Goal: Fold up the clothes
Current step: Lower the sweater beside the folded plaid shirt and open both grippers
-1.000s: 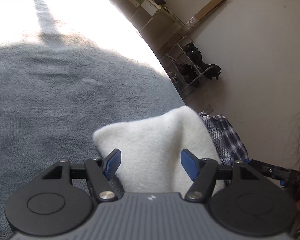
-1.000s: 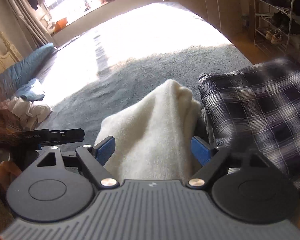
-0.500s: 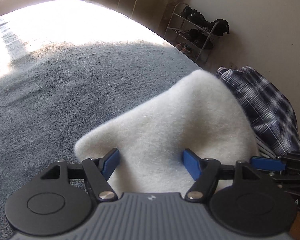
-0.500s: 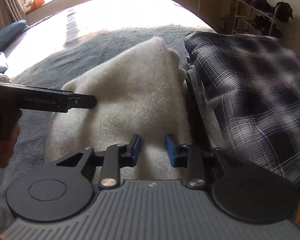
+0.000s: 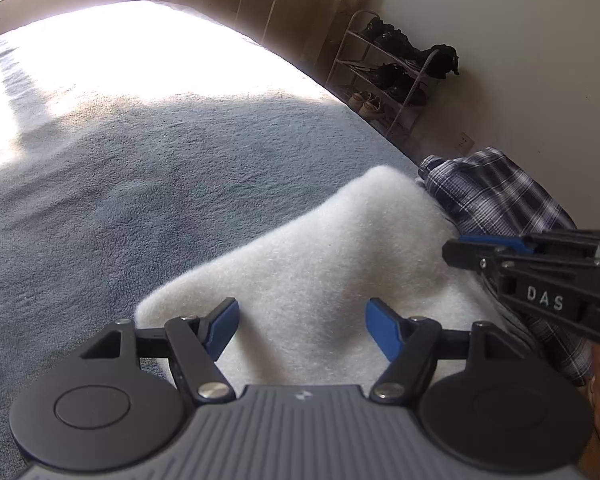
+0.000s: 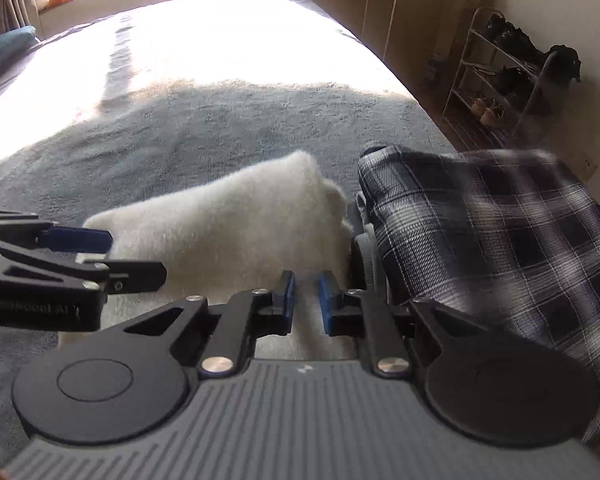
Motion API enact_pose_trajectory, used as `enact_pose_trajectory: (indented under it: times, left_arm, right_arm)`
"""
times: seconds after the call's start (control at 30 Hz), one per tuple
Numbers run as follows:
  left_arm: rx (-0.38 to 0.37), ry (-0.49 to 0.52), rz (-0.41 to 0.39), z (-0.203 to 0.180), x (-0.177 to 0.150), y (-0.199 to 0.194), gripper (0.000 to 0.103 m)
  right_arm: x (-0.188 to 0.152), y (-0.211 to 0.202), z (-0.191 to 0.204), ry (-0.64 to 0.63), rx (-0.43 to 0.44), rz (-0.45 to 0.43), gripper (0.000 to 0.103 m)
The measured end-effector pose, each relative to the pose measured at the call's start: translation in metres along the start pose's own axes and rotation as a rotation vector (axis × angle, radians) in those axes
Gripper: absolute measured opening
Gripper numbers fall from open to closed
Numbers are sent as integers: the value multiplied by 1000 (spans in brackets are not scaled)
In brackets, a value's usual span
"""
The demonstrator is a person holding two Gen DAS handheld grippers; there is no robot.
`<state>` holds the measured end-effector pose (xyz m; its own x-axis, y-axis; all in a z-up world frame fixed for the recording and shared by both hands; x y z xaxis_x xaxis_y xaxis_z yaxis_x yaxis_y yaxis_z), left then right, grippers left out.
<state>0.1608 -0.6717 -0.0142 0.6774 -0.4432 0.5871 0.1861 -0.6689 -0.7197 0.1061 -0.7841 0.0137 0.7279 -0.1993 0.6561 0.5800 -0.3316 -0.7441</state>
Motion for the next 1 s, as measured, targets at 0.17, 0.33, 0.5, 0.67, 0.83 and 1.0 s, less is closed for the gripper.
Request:
enact_pose_trajectory:
  times: [0.17, 0.33, 0.5, 0.67, 0.83, 1.0]
  left_arm:
    - [11, 16, -4, -1, -1, -1, 71]
    - [25, 24, 0, -2, -4, 4, 71]
    - [25, 7, -1, -1, 0, 2, 71]
    - [34, 35, 5, -7, 3, 4, 71]
    - [44, 75, 14, -15, 5, 8, 71]
    - [96, 98, 38, -21, 2, 13, 73]
  right_arm:
    - [42, 21, 11, -3, 9, -74, 12]
    - [23, 78, 3, -6, -59, 41, 11]
    - [32, 46, -5, 11, -29, 9, 12]
    - [4, -18, -13, 36, 35, 6, 12]
    - [-49, 11, -14, -22, -25, 93, 12]
    - [-46, -2, -23, 67, -20, 71, 13]
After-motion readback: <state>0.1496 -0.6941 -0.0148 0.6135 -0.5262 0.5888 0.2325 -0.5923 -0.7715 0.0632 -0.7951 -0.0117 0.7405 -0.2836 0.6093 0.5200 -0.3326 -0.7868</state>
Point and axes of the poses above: each gripper's, at about its wrist camera, not at the fingertips, and y roughly the way its jaws point, z to its left, x to its top, the point moved 9 cm from there along y, roughly the way its jaws point, and after that the axes turned 8 degrees about -x, right-handed, at the moved point
